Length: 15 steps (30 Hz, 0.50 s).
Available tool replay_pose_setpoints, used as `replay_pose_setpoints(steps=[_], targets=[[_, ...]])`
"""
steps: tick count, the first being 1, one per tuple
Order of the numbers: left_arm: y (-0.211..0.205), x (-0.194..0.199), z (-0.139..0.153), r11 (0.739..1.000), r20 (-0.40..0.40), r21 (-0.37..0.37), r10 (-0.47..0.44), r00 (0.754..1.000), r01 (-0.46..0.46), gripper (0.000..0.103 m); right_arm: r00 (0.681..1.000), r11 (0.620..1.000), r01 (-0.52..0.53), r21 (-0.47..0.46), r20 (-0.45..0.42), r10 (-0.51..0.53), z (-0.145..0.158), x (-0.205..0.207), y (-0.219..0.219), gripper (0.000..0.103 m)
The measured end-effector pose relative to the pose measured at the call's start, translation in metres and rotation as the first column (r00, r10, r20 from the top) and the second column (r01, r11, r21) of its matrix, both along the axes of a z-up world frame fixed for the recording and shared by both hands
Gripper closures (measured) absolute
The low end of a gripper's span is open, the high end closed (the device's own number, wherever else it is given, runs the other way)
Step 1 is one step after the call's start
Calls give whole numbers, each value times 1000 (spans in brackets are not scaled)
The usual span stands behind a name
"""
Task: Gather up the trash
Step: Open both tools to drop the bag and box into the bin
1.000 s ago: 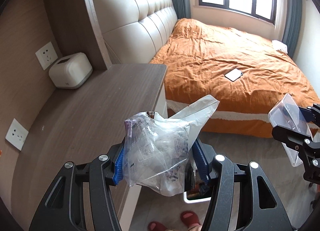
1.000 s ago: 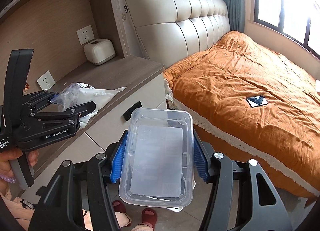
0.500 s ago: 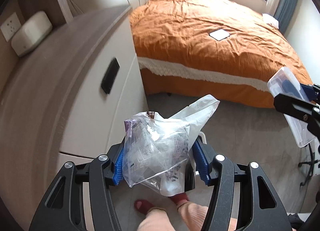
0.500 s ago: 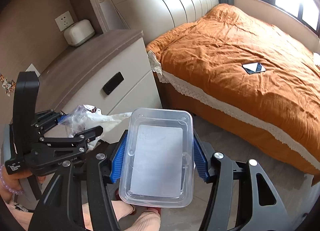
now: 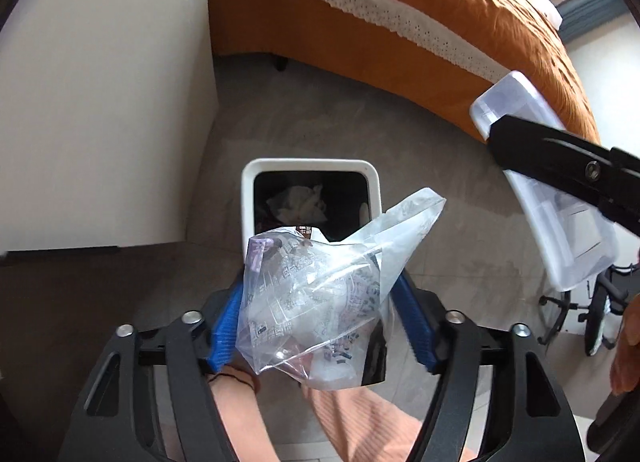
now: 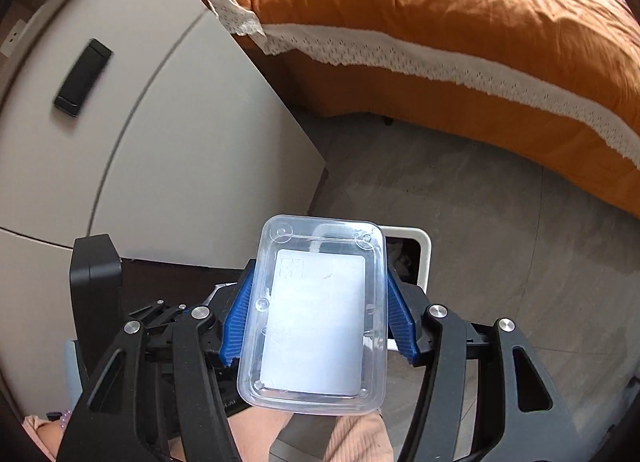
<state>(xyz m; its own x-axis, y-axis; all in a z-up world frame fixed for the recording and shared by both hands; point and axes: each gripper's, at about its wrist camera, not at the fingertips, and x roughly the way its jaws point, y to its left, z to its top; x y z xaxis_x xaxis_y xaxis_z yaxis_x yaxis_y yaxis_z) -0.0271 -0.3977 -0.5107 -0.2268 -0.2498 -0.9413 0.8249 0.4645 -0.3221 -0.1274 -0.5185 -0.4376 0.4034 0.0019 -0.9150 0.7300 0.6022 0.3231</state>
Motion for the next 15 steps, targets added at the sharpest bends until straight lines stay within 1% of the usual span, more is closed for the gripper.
replay_pose_setpoints(steps=[1, 2, 4, 6, 7, 10, 13, 15], targets=[[-3, 1, -18, 1000, -31, 3, 5, 1000, -5, 4, 1000, 999, 14, 33, -8, -14, -21, 1, -5, 8], [-6, 1, -32, 1000, -31, 19, 4, 1000, -3, 5, 999, 999, 25, 48, -23, -24, -38, 1, -8, 5], [-12, 2, -55, 999, -36, 45, -2, 999, 4, 5, 997, 997, 18, 80, -75, -12, -67, 4, -11, 5], [-10, 1, -68, 998, -28, 67, 7, 1000, -6, 5, 993, 998, 17, 61, -115, -10, -78, 2, -12, 5], [-7, 2, -67, 997, -23, 71, 8, 1000, -6, 5, 993, 998, 19, 60, -121, -11, -79, 0, -11, 5], [0, 3, -52, 998, 1, 60, 3, 1000, -4, 5, 994, 998, 36, 51, -108, -30, -62, -9, -9, 5], [5, 5, -13, 999, 48, 33, 7, 999, -8, 5, 997, 999, 41, 21, -71, -39, -29, -15, -6, 5], [8, 6, 21, 1000, 99, 14, 12, 995, -14, 5, 999, 999, 41, 3, -33, -41, -1, -17, -3, 5]])
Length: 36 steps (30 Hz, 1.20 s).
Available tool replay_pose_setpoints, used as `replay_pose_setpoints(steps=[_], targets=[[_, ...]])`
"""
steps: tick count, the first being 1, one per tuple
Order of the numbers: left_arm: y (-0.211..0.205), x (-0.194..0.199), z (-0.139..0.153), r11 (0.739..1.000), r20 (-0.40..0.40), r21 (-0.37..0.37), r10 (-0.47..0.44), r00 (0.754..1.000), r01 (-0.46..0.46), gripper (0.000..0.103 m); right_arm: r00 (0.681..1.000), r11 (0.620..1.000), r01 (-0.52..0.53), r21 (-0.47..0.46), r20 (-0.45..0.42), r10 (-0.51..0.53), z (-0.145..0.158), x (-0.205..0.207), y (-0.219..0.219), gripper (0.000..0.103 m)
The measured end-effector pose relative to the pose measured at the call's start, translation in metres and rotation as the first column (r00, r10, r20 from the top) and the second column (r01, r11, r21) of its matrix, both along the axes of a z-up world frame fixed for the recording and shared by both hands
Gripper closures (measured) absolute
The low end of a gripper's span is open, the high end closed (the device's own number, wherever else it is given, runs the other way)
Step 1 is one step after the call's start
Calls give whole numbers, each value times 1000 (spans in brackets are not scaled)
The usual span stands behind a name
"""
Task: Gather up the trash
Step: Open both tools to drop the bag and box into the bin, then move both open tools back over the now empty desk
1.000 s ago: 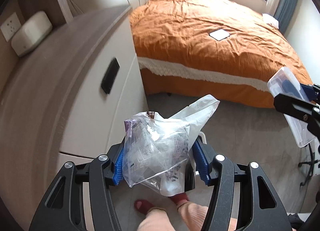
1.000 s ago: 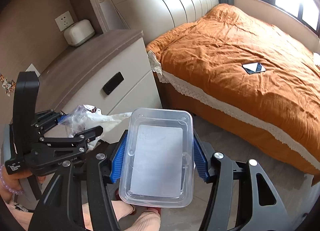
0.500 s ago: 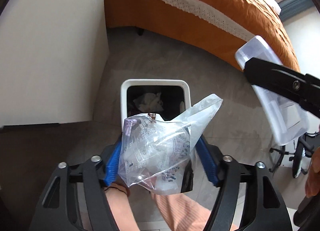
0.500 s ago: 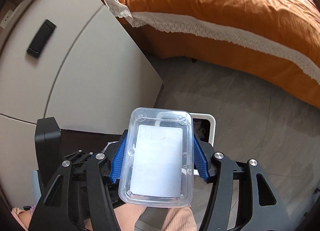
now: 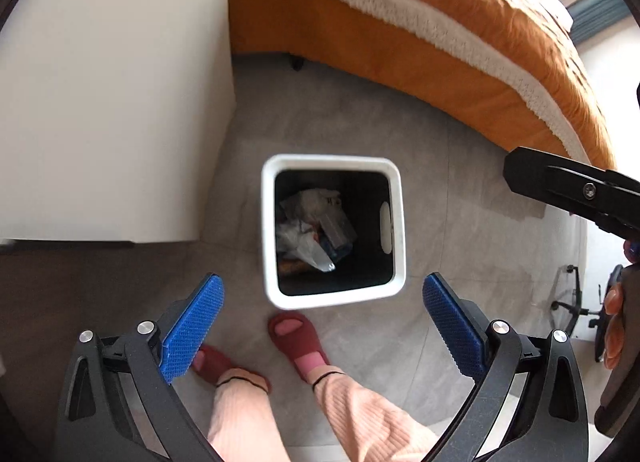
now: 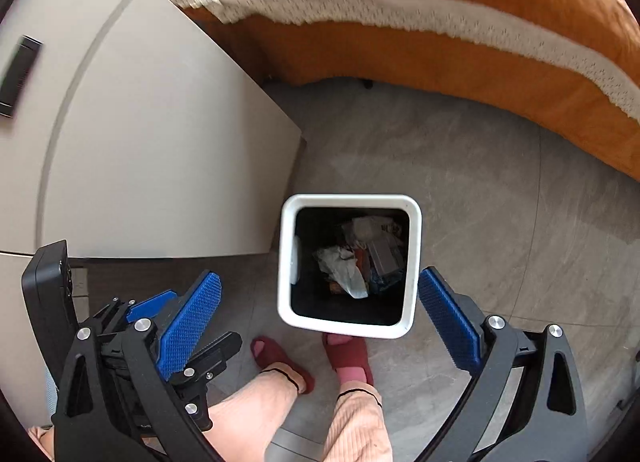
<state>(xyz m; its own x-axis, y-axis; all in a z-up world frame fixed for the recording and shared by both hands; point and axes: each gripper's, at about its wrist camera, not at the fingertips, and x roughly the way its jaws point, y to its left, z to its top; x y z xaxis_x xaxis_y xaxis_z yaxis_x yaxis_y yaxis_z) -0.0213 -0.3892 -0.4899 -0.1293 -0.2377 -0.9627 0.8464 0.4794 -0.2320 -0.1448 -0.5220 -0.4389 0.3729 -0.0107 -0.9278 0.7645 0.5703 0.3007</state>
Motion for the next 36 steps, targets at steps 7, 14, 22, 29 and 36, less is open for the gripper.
replay_pose_setpoints(steps=[7, 14, 22, 29, 36], targets=[[7, 2, 134, 995, 151, -102, 35, 988, -20, 5, 988, 988, -17, -153, 148, 40, 129, -9, 19, 5], [21, 1, 265, 969, 326, -242, 132, 936, -53, 5, 955, 904, -21, -427, 259, 144, 250, -13, 48, 5], [67, 21, 373, 915, 442, -364, 334, 832, -174, 5, 862, 803, -24, -595, 395, 318, 341, 12, 76, 5], [121, 45, 429, 873, 510, -423, 451, 733, -242, 5, 741, 749, -58, -660, 474, 475, 394, 54, 119, 5], [183, 76, 449, 814, 504, -480, 560, 658, -326, 5, 672, 687, -88, -722, 466, 576, 418, 90, 172, 5]])
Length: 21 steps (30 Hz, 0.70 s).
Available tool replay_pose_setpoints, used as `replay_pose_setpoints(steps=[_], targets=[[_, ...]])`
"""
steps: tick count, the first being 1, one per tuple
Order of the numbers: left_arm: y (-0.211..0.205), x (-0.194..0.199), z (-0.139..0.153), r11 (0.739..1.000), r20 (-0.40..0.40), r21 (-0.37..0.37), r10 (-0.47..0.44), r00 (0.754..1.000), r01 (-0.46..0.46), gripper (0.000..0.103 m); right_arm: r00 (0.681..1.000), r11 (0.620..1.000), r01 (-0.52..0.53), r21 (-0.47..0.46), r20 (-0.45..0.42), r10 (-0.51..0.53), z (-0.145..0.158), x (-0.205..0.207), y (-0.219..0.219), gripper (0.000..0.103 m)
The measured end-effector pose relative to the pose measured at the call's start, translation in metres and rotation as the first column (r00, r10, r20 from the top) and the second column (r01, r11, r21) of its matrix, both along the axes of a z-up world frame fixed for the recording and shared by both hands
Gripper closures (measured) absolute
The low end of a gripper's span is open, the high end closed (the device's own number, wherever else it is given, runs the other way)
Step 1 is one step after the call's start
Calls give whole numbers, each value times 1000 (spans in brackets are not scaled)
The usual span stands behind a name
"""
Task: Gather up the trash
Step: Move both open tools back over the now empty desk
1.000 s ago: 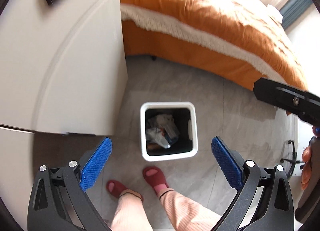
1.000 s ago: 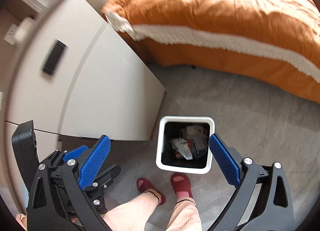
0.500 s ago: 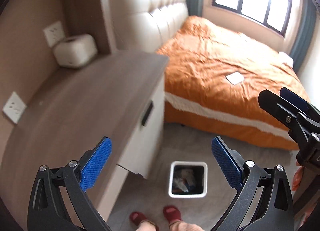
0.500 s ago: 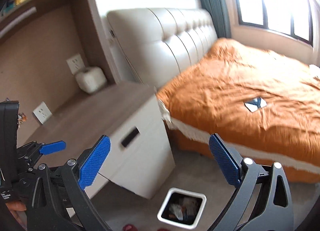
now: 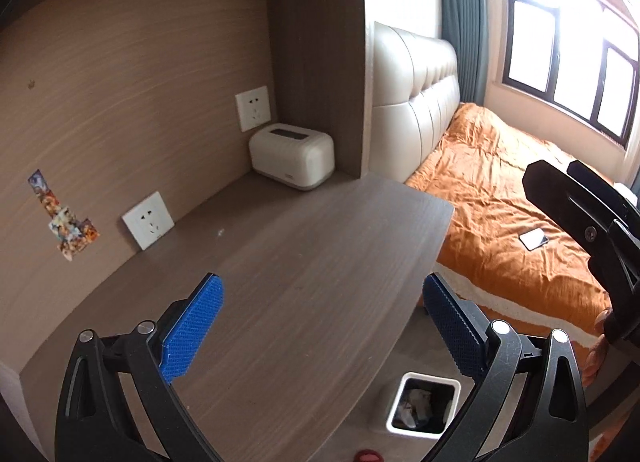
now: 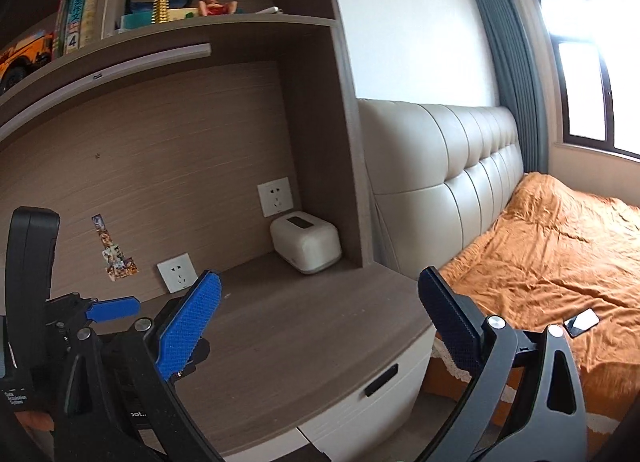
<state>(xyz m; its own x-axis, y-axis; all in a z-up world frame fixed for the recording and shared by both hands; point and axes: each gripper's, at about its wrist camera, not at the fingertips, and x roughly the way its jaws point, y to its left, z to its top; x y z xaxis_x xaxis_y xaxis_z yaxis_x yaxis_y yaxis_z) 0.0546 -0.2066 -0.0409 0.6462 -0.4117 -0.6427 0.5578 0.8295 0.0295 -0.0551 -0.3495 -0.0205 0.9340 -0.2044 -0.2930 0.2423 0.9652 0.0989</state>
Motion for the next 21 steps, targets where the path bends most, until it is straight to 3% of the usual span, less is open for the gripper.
replay_pose_setpoints(steps=[13, 21], targets=[[109, 42, 20, 993, 46, -54, 106, 993, -103, 5, 998, 996, -57, -71, 32, 60, 18, 48, 96, 5], [147, 57, 24, 992, 37, -85, 99, 994, -95, 5, 999, 995, -47, -85, 21, 49, 21, 56, 134, 5]])
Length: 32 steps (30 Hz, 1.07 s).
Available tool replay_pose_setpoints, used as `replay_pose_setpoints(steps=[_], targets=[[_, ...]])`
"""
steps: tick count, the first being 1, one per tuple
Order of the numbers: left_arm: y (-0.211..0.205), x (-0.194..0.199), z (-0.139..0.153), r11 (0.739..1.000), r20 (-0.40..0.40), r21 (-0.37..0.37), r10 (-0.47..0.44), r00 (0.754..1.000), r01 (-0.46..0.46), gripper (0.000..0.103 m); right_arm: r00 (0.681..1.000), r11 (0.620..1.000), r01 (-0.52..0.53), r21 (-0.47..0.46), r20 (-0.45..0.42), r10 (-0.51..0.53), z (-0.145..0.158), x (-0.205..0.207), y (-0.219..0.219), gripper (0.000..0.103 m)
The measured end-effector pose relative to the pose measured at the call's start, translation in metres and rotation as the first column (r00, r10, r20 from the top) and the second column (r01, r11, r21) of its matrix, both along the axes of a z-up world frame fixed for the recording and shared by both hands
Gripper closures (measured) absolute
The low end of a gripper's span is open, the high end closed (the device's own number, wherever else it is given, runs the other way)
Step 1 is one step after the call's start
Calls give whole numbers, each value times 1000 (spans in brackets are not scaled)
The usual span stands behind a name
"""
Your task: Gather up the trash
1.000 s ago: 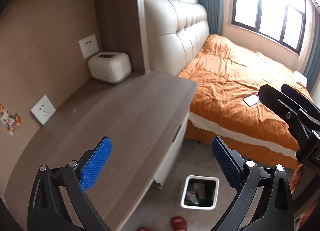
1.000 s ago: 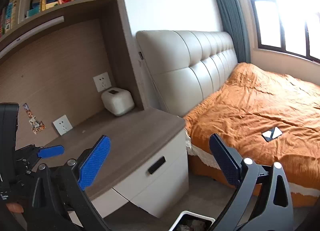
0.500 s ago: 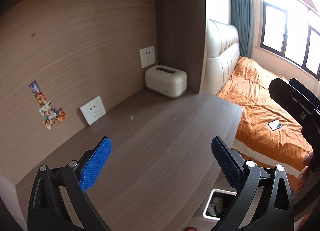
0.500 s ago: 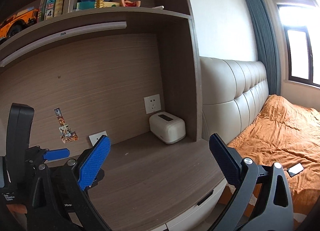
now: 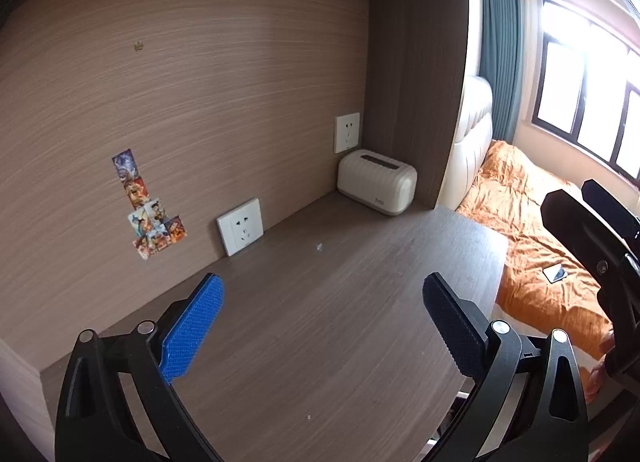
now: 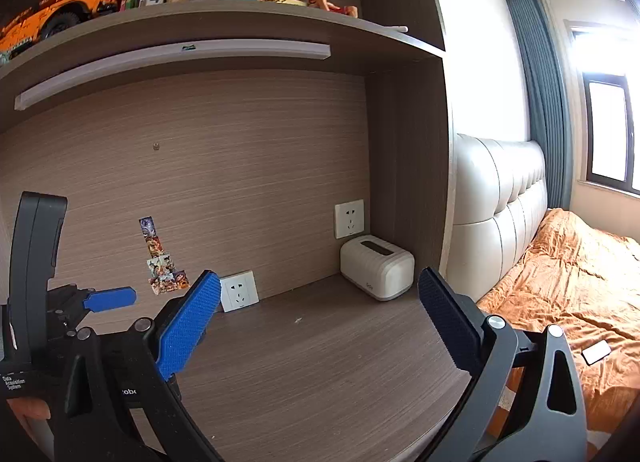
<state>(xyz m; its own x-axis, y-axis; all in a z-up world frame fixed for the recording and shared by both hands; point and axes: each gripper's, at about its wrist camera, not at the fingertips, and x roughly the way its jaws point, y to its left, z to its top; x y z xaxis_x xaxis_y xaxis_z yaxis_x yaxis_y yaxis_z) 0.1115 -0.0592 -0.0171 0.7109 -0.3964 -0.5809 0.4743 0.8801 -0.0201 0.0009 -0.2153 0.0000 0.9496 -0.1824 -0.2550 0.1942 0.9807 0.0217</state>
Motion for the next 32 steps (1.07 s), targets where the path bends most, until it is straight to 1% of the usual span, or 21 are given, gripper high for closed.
replay_pose_setpoints(steps=[10, 16, 20, 25, 30, 32], targets=[[33, 10, -2, 1000, -6, -18, -24, 1000, 24, 5, 999, 999, 45, -19, -24, -45, -4, 9, 38, 5], [47, 18, -2, 999, 6, -32, -29, 1000, 29, 5, 997, 997, 72, -31, -32, -73, -6, 15, 54, 5], [56, 21, -3, 999, 4, -43, -23, 1000, 23, 5, 996, 997, 66, -27, -59, -67, -8, 23, 64, 5], [58, 25, -7, 998, -8, -45, -37, 999, 36, 5, 994, 996, 69, -49, -76, -73, -8, 27, 73, 5], [57, 29, -9, 998, -3, -40, -41, 999, 41, 5, 992, 995, 87, -50, -85, -91, -11, 28, 76, 5], [58, 33, -12, 999, -13, -36, -40, 999, 39, 5, 991, 994, 92, -51, -96, -96, -13, 30, 77, 5]])
